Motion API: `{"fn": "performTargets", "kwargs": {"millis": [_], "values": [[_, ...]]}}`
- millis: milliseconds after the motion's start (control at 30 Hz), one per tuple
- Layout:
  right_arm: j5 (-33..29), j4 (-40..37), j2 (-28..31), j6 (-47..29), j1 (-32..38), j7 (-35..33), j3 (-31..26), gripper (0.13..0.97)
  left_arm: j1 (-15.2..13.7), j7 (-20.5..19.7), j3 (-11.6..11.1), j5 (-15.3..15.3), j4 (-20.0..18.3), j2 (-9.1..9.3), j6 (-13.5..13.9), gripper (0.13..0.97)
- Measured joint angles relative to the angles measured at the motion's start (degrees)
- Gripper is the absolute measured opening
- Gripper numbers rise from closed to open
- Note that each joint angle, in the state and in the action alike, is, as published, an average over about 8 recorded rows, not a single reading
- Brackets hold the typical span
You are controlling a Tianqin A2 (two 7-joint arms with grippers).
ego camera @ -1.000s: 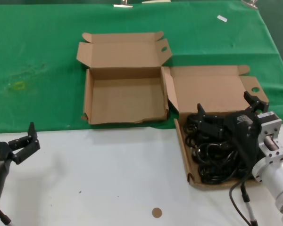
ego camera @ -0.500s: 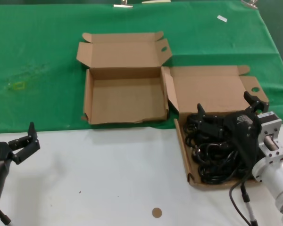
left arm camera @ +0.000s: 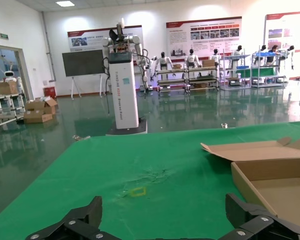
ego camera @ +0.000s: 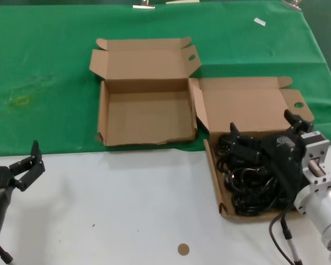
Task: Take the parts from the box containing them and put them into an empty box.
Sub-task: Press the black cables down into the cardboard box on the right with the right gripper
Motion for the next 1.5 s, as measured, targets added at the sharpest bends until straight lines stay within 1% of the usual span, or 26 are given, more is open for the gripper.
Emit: {"fn": "performTargets", "kwargs": {"millis": [267, 400, 533, 667, 700, 933, 967, 1000, 1033, 1133, 1233, 1267, 1300, 1400, 1500], "values": [[5.5, 0.9, 5.1, 4.8, 0.7, -0.5, -6.1, 0.966, 0.0, 0.0, 0.0, 0.0, 0.0, 0.00, 0.0, 0.785], [8.4, 2.0, 8.4, 7.0, 1.3, -1.9, -8.9, 0.966, 0.0, 0.0, 0.0, 0.0, 0.0, 0.00, 0.0, 0.785], [12.0, 3.5, 12.8, 9.0, 2.2, -3.8, -12.1, 0.966, 0.0, 0.0, 0.0, 0.0, 0.0, 0.00, 0.0, 0.686], [16.5, 5.2, 18.9, 10.6, 3.8, -5.8, -16.2, 0.966, 0.0, 0.0, 0.0, 0.0, 0.0, 0.00, 0.0, 0.588], [17.7, 5.6, 20.6, 10.9, 4.3, -6.3, -17.4, 0.966, 0.0, 0.0, 0.0, 0.0, 0.0, 0.00, 0.0, 0.588], [27.0, 7.8, 32.7, 11.3, 10.3, -9.6, -28.3, 0.966, 0.0, 0.0, 0.0, 0.0, 0.0, 0.00, 0.0, 0.398], [28.2, 8.1, 34.5, 11.0, 11.6, -10.0, -30.2, 0.966, 0.0, 0.0, 0.0, 0.0, 0.0, 0.00, 0.0, 0.371], [29.4, 8.3, 36.2, 10.6, 13.0, -10.4, -32.1, 0.966, 0.0, 0.0, 0.0, 0.0, 0.0, 0.00, 0.0, 0.371], [30.4, 8.5, 37.9, 10.1, 14.5, -10.7, -34.1, 0.966, 0.0, 0.0, 0.0, 0.0, 0.0, 0.00, 0.0, 0.353], [32.1, 9.0, 43.0, 7.7, 19.9, -11.3, -40.7, 0.966, 0.0, 0.0, 0.0, 0.0, 0.0, 0.00, 0.0, 0.299], [31.1, 9.1, 47.5, 4.3, 26.1, -10.5, -47.6, 0.966, 0.0, 0.0, 0.0, 0.0, 0.0, 0.00, 0.0, 0.244], [29.9, 9.0, 48.8, 3.0, 28.2, -9.7, -49.8, 0.966, 0.0, 0.0, 0.0, 0.0, 0.0, 0.00, 0.0, 0.226], [28.5, 8.9, 50.1, 1.5, 30.2, -8.7, -51.8, 0.966, 0.0, 0.0, 0.0, 0.0, 0.0, 0.00, 0.0, 0.226], [22.2, 8.6, 53.0, -3.2, 35.2, -4.6, -56.4, 0.966, 0.0, 0.0, 0.0, 0.0, 0.0, 0.00, 0.0, 0.226], [14.6, 8.2, 55.2, -8.8, 38.4, 0.3, -58.7, 0.966, 0.0, 0.0, 0.0, 0.0, 0.0, 0.00, 0.0, 0.199]]}}
